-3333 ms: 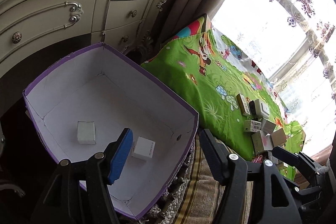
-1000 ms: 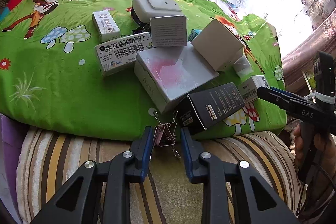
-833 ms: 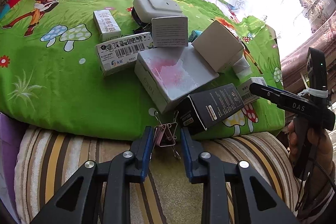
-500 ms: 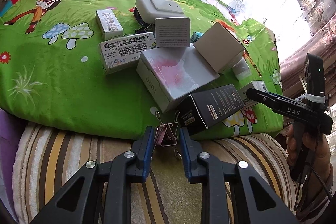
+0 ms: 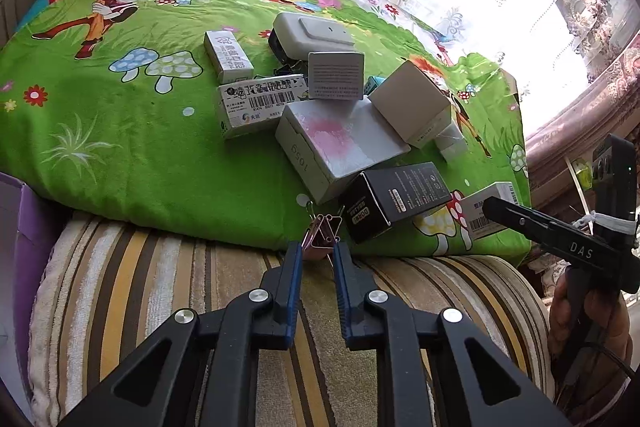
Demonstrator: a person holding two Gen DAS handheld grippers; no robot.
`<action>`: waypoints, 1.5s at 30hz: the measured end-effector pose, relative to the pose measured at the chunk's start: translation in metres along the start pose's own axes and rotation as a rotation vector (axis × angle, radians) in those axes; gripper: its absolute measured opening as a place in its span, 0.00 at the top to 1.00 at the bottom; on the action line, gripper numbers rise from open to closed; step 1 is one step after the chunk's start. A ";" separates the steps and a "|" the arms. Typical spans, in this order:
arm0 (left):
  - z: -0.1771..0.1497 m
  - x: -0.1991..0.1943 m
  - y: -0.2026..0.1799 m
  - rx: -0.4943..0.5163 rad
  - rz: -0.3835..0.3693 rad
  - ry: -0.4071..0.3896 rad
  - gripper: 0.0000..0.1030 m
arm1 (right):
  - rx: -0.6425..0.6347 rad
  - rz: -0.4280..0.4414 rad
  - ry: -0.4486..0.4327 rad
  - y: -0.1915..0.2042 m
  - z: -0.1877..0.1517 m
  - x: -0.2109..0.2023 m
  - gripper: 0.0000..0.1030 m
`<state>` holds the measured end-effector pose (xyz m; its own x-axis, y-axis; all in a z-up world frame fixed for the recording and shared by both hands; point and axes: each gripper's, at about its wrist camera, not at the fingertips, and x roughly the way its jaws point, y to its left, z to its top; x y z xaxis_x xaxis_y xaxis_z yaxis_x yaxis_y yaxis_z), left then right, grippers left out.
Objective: Organize rigid objects
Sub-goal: 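Carry clip and barcode box into the purple storage box and release both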
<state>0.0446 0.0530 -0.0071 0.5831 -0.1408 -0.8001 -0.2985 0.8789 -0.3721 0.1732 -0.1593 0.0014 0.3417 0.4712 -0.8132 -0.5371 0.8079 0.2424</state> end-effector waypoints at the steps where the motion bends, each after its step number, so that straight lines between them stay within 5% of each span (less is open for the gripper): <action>1: -0.002 -0.003 0.001 -0.003 -0.001 -0.004 0.85 | -0.006 0.004 -0.001 0.004 -0.002 -0.002 0.28; 7: -0.009 -0.020 0.000 0.000 0.013 -0.043 0.83 | -0.031 0.019 -0.011 0.022 -0.014 -0.010 0.28; 11: 0.000 -0.016 -0.007 0.016 0.044 -0.034 0.55 | -0.046 0.026 -0.020 0.033 -0.023 -0.018 0.28; 18: 0.014 0.012 -0.029 0.123 0.116 0.048 0.56 | -0.078 0.042 -0.025 0.051 -0.034 -0.027 0.28; 23: 0.019 0.024 -0.027 0.127 0.132 0.075 0.81 | -0.102 0.049 -0.014 0.064 -0.040 -0.028 0.28; 34: 0.001 -0.033 0.009 0.008 0.022 -0.030 0.82 | -0.167 0.091 -0.024 0.102 -0.039 -0.039 0.28; 45: -0.003 -0.111 0.076 -0.119 0.106 -0.198 0.82 | -0.309 0.151 -0.010 0.180 -0.037 -0.036 0.28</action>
<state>-0.0448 0.1345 0.0519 0.6769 0.0522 -0.7343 -0.4462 0.8224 -0.3529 0.0360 -0.0440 0.0550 0.2467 0.5819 -0.7750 -0.7900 0.5839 0.1869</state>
